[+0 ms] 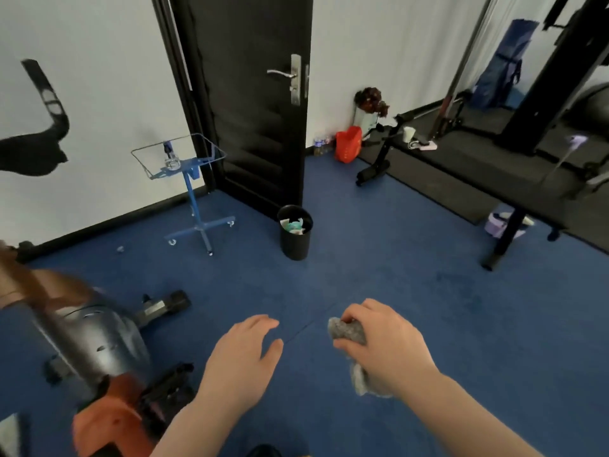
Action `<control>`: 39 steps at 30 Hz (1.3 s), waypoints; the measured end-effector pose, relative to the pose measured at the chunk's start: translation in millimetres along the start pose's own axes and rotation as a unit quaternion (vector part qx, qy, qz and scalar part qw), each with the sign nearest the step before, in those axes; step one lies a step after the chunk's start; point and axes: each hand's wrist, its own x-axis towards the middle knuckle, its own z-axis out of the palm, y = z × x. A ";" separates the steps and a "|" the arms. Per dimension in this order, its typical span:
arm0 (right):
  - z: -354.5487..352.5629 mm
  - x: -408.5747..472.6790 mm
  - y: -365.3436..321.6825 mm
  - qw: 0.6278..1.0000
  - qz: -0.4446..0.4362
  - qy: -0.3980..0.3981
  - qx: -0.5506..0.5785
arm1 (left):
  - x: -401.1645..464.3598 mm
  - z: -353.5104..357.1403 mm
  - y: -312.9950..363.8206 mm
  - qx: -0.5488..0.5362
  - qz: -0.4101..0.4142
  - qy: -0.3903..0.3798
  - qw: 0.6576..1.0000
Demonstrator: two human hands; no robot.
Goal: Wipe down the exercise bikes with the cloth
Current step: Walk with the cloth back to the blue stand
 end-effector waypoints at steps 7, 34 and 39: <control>-28.0 117.6 22.3 0.999 -0.034 0.014 0.016 | 95.2 -25.4 22.1 0.003 -0.034 0.043 0.999; -9.2 626.1 -78.4 0.949 -0.294 -0.112 0.021 | 462.3 -144.7 -69.4 0.000 -0.249 0.202 0.947; 7.3 704.6 -136.9 0.948 -0.294 -0.120 0.017 | 524.7 -203.9 -118.8 0.011 -0.240 0.205 0.949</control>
